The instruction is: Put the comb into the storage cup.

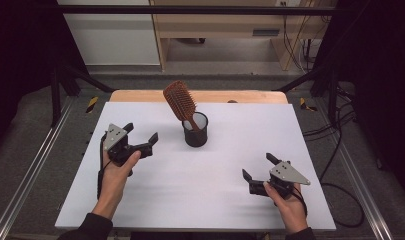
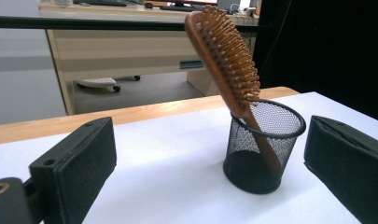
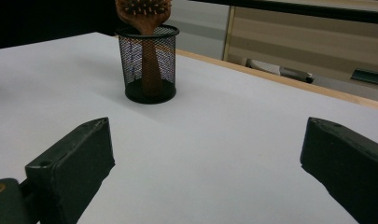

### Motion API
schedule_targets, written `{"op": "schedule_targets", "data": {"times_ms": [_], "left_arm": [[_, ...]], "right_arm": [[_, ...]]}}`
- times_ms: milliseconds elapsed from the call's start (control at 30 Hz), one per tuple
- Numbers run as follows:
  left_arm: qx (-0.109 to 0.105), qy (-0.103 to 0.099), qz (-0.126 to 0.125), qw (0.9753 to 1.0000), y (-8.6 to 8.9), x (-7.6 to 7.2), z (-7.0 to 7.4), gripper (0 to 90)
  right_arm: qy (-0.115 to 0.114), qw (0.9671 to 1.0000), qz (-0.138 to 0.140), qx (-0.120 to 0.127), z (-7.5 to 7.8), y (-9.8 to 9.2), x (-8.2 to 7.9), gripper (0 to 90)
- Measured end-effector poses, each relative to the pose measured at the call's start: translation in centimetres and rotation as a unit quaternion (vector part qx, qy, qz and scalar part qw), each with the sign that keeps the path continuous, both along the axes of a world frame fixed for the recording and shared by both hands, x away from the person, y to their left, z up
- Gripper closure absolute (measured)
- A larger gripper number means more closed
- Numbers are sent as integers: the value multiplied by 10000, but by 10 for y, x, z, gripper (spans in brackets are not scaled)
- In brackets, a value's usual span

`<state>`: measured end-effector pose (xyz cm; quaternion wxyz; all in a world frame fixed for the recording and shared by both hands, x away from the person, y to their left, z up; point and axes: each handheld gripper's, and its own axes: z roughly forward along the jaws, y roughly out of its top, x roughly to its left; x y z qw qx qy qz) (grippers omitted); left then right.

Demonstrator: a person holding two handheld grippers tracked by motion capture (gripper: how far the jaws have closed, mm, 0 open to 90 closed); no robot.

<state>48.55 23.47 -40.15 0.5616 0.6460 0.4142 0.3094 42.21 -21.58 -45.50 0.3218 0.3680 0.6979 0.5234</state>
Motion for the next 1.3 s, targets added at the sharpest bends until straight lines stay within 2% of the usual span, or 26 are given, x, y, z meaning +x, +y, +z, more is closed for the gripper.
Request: {"op": "schedule_targets", "data": {"times_ms": [333, 567, 933, 1300], "left_arm": [[6, -49, 183, 9998, 28, -23, -8, 23], [-45, -164, 219, 9996, 40, -38, -11, 22], [88, -216, 121, 9997, 49, -54, -22, 23], [19, -138, 9, 9999, 48, -64, -32, 23]], "right_arm": [[22, 10000, -14, -47, -2, 0, 2, 31], [59, 9999, -39, -82, -2, -3, 2, 31], [9, 9998, -192, 1, 0, -16, 0, 32], [-48, 9996, -287, 42, 2, -24, -4, 32]]}}
